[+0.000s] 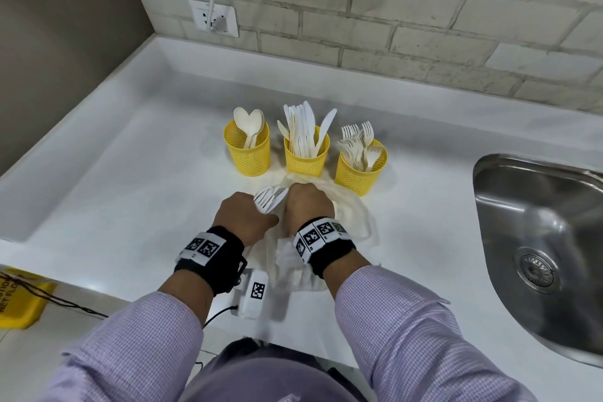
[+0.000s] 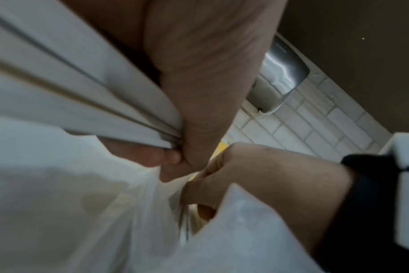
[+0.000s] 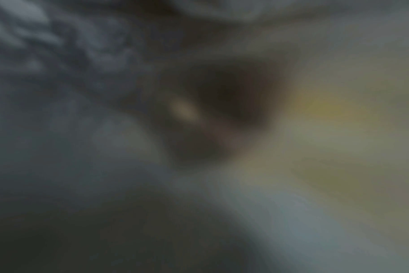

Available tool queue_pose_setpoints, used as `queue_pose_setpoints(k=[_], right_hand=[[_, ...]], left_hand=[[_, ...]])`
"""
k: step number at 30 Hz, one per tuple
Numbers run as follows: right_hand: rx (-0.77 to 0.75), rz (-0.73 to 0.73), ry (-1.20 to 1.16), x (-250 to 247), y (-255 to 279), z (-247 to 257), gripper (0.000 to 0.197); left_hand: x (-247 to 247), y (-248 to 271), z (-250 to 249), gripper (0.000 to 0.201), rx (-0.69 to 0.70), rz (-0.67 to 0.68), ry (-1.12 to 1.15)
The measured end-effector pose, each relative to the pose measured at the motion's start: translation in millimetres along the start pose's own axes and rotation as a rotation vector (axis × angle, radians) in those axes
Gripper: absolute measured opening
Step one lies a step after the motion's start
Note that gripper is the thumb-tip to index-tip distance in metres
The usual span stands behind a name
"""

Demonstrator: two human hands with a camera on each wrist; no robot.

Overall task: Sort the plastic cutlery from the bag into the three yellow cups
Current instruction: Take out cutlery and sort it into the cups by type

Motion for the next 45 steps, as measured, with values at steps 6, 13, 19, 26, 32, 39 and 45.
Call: queue_pose_setpoints(k=[6,13,19,26,32,39,45], right_hand=[[-0.063,0.018,0.057,3,-4,5,0.022],[-0.057,0.077,0.0,7,-6,4,0.019],[0.067,-0.068,-0.267,-10,8,-21,0.017],[0.035,-0.122,-0.803,-19,26,-54,0.015],[0.024,-0.184,-1.086,-40,48,-67,0.019],[-0.098,-0.387,-1.054,-85,69,-55,0.023],[-0.157,-0.426,-1.078,-97,77,-53,0.023]], left_hand=[[0,7,-5,0.022,0.032,0.001,0.171],[-8,10,-18,0.022,0.138,-0.044,0.268],[-6,16,-20,0.022,0.142,-0.007,0.418],[-9,5,-6,0.028,0.079,-0.069,0.665],[-5,14,-31,0.02,0.193,-0.013,0.63],[-1,33,-72,0.023,0.468,0.095,0.639],[6,38,-80,0.032,0.485,0.142,0.741]])
Point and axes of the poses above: each hand's wrist, its own y-axis away from the middle knuckle, its own x-axis out of the palm, z = x × y, the point moved 9 cm from there along -y, towards the middle knuckle, and after that the axes turned 5 degrees about -y, right-handed, at the moved point
